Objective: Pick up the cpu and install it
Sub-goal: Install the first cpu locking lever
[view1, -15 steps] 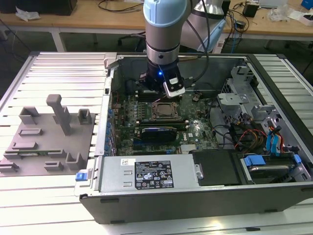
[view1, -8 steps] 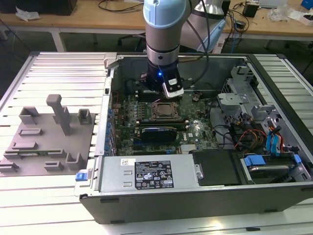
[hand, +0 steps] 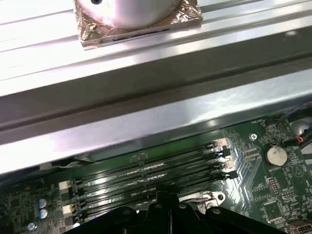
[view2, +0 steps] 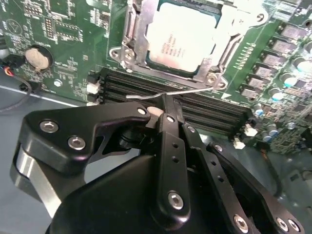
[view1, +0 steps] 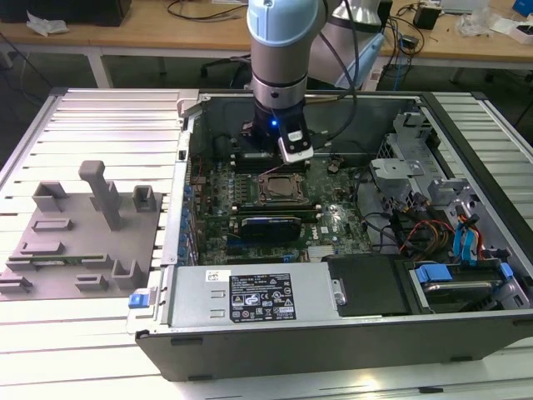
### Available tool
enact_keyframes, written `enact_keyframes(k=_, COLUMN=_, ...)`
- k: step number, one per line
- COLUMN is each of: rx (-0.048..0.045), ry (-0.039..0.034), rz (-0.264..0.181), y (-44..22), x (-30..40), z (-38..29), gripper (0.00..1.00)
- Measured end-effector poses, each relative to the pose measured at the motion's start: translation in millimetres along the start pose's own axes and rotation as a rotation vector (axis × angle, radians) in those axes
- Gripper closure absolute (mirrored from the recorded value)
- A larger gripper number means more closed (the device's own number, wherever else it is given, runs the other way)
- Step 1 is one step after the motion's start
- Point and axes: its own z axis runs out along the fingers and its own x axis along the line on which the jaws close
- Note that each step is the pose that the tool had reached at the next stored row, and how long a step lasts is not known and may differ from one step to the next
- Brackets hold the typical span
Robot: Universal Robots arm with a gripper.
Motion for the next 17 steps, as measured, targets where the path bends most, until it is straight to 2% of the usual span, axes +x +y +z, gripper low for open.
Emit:
enact_keyframes(k=3, rx=0.0014, ry=-0.0036, rz=0.014, y=0.6, x=-3.5, z=1.7, gripper=0.89)
enact_keyframes(k=6, rx=0.0021, ry=-0.0087, rz=0.035, y=0.0, x=-3.6, z=4.5, gripper=0.89)
enact_keyframes(k=8, rx=0.0047, ry=-0.0170, rz=0.068, y=-0.8, x=-3.6, z=8.0, gripper=0.89)
enact_keyframes(k=10, rx=0.0072, ry=-0.0216, rz=0.085, y=-1.1, x=-3.6, z=9.0, gripper=0.89)
enact_keyframes(k=15, rx=0.0243, ry=-0.0413, rz=0.146, y=-1.8, x=-3.5, z=12.1, gripper=0.89)
enact_keyframes(k=17, rx=0.0273, ry=-0.0455, rz=0.160, y=-1.9, x=-3.5, z=12.5, gripper=0.89)
